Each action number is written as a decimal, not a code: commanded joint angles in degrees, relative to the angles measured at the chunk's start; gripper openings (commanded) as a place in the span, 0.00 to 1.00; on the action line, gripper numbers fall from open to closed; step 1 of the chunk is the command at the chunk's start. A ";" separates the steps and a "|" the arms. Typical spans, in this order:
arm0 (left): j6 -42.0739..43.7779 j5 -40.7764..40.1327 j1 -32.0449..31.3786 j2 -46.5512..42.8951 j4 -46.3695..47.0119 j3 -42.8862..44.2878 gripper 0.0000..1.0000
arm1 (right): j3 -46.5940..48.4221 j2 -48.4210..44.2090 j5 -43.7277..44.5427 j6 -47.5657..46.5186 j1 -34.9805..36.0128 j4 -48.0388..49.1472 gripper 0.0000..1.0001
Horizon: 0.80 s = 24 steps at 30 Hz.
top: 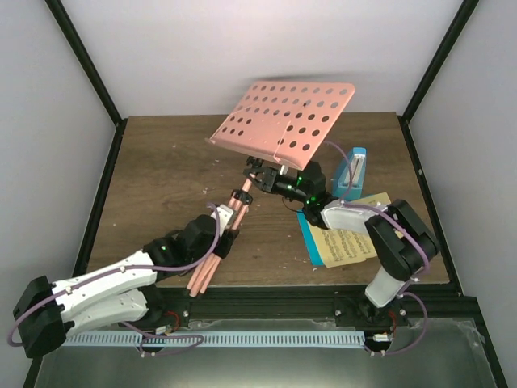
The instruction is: Pack up the instrument practice props
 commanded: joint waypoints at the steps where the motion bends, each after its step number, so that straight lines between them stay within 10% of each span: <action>1: 0.60 -3.61 -0.21 -0.79 6.67 3.25 0.00 | -0.82 3.77 7.68 -5.71 -4.16 4.44 0.03; 24: -3.10 -1.07 4.88 9.67 8.28 5.14 0.00 | -4.11 13.71 8.97 -9.31 -4.57 5.62 0.30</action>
